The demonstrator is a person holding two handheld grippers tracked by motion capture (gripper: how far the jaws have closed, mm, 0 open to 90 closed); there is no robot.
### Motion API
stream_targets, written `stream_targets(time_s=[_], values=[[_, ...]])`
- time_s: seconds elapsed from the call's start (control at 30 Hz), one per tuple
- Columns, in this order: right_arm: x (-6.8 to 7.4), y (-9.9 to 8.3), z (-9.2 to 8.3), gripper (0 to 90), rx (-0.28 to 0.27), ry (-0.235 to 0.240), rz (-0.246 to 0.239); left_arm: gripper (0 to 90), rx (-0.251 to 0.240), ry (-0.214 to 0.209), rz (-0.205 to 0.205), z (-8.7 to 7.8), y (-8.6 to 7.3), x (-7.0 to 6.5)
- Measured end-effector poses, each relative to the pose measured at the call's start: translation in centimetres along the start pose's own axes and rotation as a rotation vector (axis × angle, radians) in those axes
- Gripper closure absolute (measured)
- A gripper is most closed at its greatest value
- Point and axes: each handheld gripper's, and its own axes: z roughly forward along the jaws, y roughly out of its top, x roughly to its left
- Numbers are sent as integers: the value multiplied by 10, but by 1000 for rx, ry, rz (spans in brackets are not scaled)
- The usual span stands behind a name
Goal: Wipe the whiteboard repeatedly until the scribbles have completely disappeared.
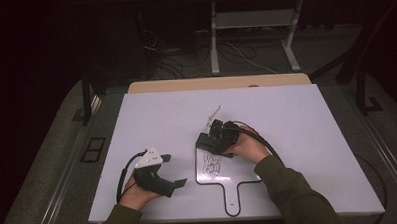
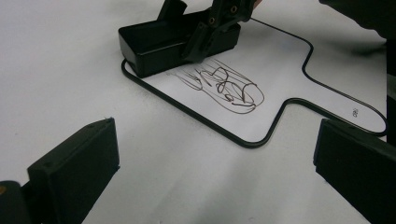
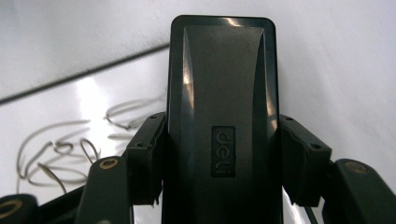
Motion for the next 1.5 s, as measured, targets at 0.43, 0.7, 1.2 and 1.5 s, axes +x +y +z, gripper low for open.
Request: stream_targets(time_s=[0.43,0.7,1.2,1.5], values=[[16,-5,-3,387,-1,15,-41,0,4,-1,2,0,0,0],[30,-3,-3,387,3,35,-76,0,2,-2,-2,1,0,0],[42,-3,-4,387,1,60,-113,0,5,-1,-1,0,0,0],[33,-12,-8,387,6,36,-87,0,5,0,-4,0,0,0]])
